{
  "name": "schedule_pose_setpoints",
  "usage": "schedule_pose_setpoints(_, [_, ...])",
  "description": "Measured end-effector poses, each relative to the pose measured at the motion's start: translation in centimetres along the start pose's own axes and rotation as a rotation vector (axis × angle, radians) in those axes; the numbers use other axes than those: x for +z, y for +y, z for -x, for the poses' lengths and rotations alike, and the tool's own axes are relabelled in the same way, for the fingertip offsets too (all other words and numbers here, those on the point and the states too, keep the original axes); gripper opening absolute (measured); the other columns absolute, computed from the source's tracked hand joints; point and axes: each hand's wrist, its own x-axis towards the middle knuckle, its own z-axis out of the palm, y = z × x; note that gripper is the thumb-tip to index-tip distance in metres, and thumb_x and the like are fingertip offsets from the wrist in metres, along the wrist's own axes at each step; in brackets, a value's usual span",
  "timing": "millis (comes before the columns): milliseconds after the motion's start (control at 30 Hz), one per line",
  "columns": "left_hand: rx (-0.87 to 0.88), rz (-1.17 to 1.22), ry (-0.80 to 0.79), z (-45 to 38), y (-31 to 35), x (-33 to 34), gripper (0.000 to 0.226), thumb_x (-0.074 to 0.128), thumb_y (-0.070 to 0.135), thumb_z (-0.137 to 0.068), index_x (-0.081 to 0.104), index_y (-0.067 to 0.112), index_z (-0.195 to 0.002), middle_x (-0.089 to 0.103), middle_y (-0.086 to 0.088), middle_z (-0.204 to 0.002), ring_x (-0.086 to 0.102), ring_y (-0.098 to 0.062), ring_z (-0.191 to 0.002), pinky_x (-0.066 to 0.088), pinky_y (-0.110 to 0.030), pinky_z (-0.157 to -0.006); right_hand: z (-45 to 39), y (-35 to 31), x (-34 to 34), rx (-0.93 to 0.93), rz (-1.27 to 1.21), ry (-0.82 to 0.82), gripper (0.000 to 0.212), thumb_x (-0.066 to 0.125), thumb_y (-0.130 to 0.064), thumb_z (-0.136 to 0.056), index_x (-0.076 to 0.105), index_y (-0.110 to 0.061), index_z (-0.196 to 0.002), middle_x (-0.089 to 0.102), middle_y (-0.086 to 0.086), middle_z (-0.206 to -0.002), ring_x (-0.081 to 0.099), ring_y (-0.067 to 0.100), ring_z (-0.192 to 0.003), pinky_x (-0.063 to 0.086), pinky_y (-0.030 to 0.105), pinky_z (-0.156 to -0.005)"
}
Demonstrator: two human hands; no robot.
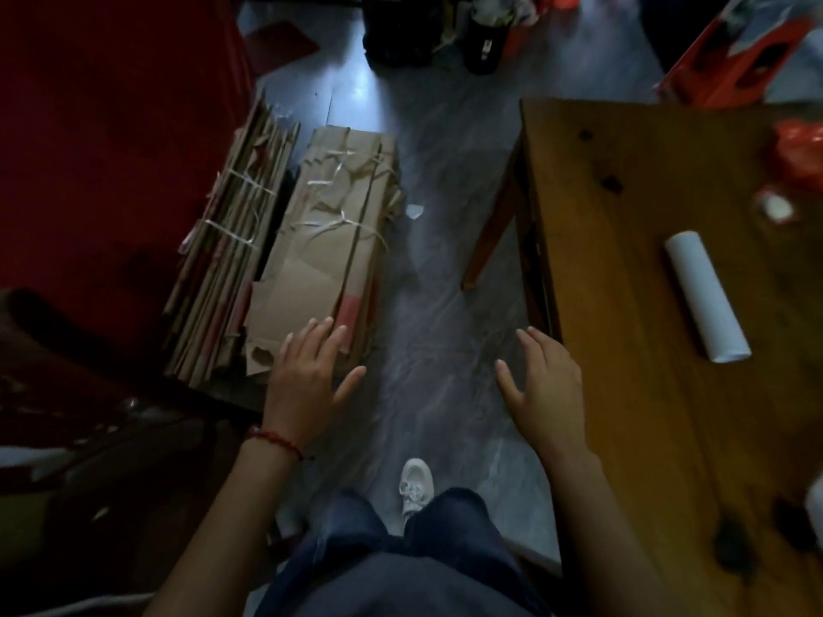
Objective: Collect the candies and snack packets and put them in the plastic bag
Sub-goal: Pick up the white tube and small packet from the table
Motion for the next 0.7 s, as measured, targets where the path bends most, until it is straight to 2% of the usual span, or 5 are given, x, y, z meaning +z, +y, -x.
schedule_pose_setpoints(200, [0.054, 0.003, -0.027, -9.6, 1.2, -0.3, 0.062, 0.04, 0.047, -0.082, 0.057, 0.0, -0.117, 0.057, -0.022, -0.121, 0.051, -0.038, -0.114, 0.036, -0.052, -0.095, -8.7, 1.1, -0.2, 0.051, 0.034, -0.01, 0.049, 0.055, -0.033, -0.089, 0.046, -0.006, -0.13, 0.049, 0.014, -0.133, 0.041, 0.027, -0.125, 0.029, 0.04, -0.102])
schedule_pose_setpoints(400, [0.187, 0.019, -0.068, -21.3, 1.4, 0.4, 0.061, 0.038, 0.047, -0.082, 0.056, 0.002, -0.119, 0.055, -0.02, -0.124, 0.048, -0.036, -0.118, 0.032, -0.049, -0.099, -15.8, 1.8, 0.9, 0.181, 0.05, 0.032, 0.049, 0.057, -0.031, -0.089, 0.047, -0.005, -0.13, 0.048, 0.016, -0.134, 0.041, 0.029, -0.126, 0.029, 0.041, -0.102])
schedule_pose_setpoints(600, [0.442, 0.02, -0.138, -33.1, 3.6, 0.2, 0.061, 0.039, 0.048, -0.084, 0.056, 0.003, -0.121, 0.055, -0.019, -0.125, 0.047, -0.036, -0.119, 0.033, -0.05, -0.1, -20.8, 2.3, 0.7, 0.387, 0.057, 0.157, 0.046, 0.059, -0.029, -0.088, 0.05, -0.004, -0.126, 0.052, 0.017, -0.129, 0.046, 0.031, -0.121, 0.034, 0.044, -0.099])
schedule_pose_setpoints(700, [0.59, -0.006, -0.173, -37.1, 5.9, 0.8, 0.06, 0.037, 0.049, -0.084, 0.056, 0.005, -0.122, 0.055, -0.017, -0.126, 0.047, -0.034, -0.12, 0.029, -0.046, -0.101, -21.4, 2.7, 0.4, 0.508, 0.075, 0.227, 0.046, 0.059, -0.029, -0.088, 0.05, -0.004, -0.125, 0.052, 0.017, -0.128, 0.047, 0.031, -0.12, 0.035, 0.045, -0.098])
